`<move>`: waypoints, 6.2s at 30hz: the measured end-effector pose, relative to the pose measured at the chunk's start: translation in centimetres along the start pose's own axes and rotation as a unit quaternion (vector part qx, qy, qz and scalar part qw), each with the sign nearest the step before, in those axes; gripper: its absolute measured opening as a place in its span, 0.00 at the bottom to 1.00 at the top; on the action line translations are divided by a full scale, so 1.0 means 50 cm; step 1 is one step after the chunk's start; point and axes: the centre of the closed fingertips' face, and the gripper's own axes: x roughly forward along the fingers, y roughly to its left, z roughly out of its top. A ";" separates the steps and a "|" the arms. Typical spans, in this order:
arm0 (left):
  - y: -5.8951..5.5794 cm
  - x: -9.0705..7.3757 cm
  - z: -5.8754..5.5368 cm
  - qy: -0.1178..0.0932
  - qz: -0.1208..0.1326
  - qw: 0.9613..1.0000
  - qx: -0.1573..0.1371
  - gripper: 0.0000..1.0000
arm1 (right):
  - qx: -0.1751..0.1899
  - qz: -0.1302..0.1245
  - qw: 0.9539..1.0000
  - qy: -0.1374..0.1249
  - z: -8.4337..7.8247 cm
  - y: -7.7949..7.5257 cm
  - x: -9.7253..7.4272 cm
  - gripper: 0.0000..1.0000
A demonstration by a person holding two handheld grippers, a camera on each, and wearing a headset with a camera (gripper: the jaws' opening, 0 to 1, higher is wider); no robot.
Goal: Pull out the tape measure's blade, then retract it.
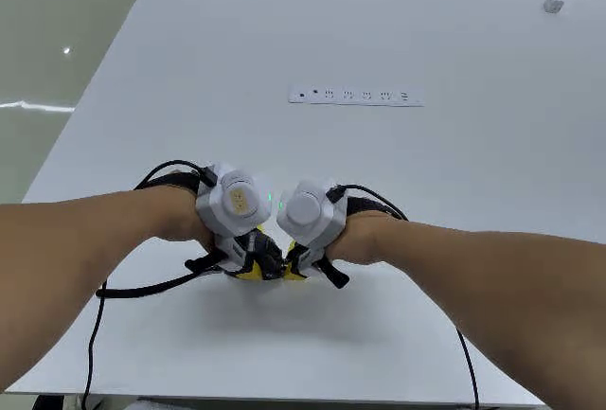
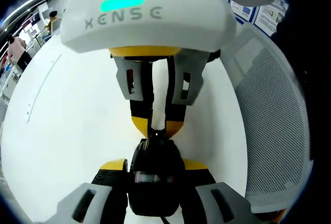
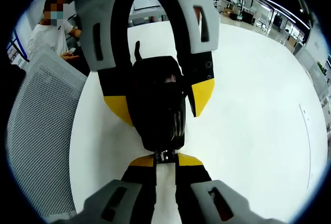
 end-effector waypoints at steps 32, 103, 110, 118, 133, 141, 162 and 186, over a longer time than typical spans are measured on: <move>-0.001 0.003 0.003 -0.003 0.002 1.000 -0.004 0.35 | 0.009 -0.004 1.000 0.012 -0.022 -0.004 -0.013 0.12; 0.001 0.002 0.006 -0.006 0.006 1.000 -0.012 0.36 | 0.011 -0.008 0.999 0.032 -0.066 -0.009 -0.036 0.11; 0.000 0.003 0.005 -0.006 0.007 1.000 -0.013 0.36 | 0.011 -0.008 0.999 0.032 -0.071 -0.010 -0.040 0.11; 0.002 0.003 0.004 -0.006 0.007 1.000 -0.015 0.36 | 0.014 -0.009 0.999 0.032 -0.078 -0.011 -0.046 0.11; 0.002 0.004 0.005 -0.008 0.007 1.000 -0.020 0.36 | 0.018 -0.009 0.999 0.029 -0.092 -0.014 -0.054 0.11; 0.002 0.003 0.006 -0.009 0.007 1.000 -0.021 0.36 | 0.018 -0.009 0.999 0.029 -0.099 -0.016 -0.058 0.11; 0.005 0.004 0.007 -0.009 0.009 1.000 -0.025 0.36 | 0.019 -0.009 0.999 0.028 -0.113 -0.019 -0.065 0.11; 0.006 0.005 0.008 -0.009 0.010 1.000 -0.025 0.36 | 0.029 -0.011 0.999 0.018 -0.130 -0.020 -0.075 0.12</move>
